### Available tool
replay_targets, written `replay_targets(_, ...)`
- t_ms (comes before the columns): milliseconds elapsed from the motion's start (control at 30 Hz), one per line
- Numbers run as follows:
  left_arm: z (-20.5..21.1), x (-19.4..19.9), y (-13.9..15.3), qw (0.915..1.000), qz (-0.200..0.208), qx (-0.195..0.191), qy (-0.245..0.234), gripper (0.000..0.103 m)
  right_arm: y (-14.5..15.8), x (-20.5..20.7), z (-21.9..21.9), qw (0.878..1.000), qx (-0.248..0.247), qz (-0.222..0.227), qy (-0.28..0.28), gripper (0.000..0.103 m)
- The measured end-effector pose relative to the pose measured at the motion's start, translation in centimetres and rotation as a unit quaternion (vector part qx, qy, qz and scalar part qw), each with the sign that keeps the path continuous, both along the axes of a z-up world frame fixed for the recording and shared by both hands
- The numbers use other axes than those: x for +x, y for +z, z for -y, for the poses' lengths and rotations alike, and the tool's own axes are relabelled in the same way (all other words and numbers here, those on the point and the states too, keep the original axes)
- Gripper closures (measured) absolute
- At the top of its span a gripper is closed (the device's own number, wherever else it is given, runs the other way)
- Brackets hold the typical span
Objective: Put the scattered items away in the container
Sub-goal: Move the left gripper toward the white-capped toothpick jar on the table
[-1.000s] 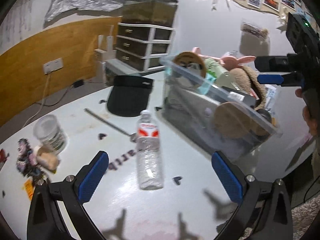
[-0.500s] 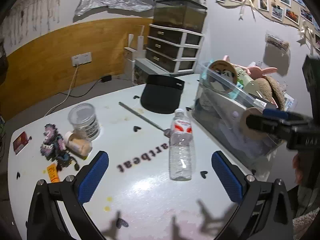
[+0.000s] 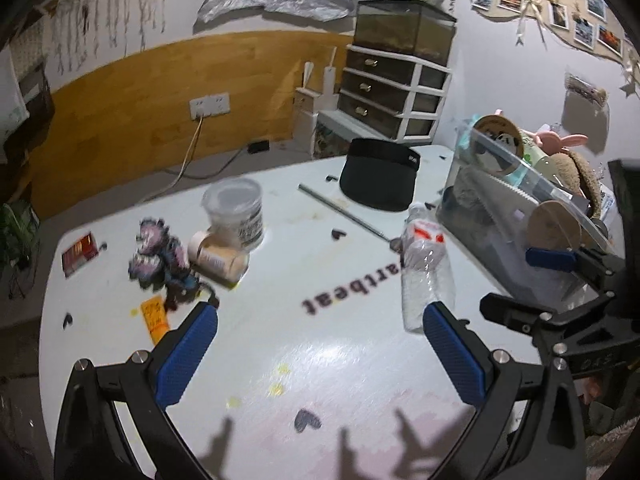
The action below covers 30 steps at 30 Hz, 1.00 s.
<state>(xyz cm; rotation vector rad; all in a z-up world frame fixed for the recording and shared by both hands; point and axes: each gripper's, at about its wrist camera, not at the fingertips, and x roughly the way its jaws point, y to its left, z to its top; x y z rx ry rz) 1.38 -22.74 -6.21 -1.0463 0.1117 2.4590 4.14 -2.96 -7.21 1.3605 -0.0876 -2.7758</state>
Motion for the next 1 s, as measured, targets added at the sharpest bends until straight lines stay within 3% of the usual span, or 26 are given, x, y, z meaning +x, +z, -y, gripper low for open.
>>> replay_targets(233,3.8,-1.2,-2.0,0.9981,0.048,0.015,0.035,0.0,-2.6,-1.5,2.3,0.998,-0.024,0.055,0.011,0.0)
replay_targets(500,6.8,-2.6,-5.4,0.994,0.071,-0.007,0.083,0.0,-5.9,-3.4,4.9,0.993,-0.037,0.1,0.045,0.0)
replay_targets(567,7.6,-3.1,-6.2,0.9921,0.076,-0.016,0.099,0.0,-6.5,-3.9,5.5,0.992,-0.035,0.109,0.057,0.009)
replay_targets(633,8.1,-3.7,-6.8,0.9901,0.073,-0.031,0.116,0.0,-7.0,-4.4,5.9,0.99,-0.032,0.12,0.063,0.01)
replay_targets(733,9.1,-4.7,-7.6,0.9878,0.086,-0.019,0.129,0.002,-8.0,-5.3,6.5,0.988,-0.03,0.133,0.075,0.015)
replay_targets(767,9.3,-5.1,-7.8,0.9872,0.089,-0.014,0.132,0.002,-8.3,-5.6,6.7,0.987,-0.027,0.137,0.079,0.02)
replay_targets(1000,8.6,-9.2,-8.3,0.9908,0.084,0.005,0.106,0.009,-10.1,-7.1,7.4,0.984,-0.022,0.157,0.086,0.021)
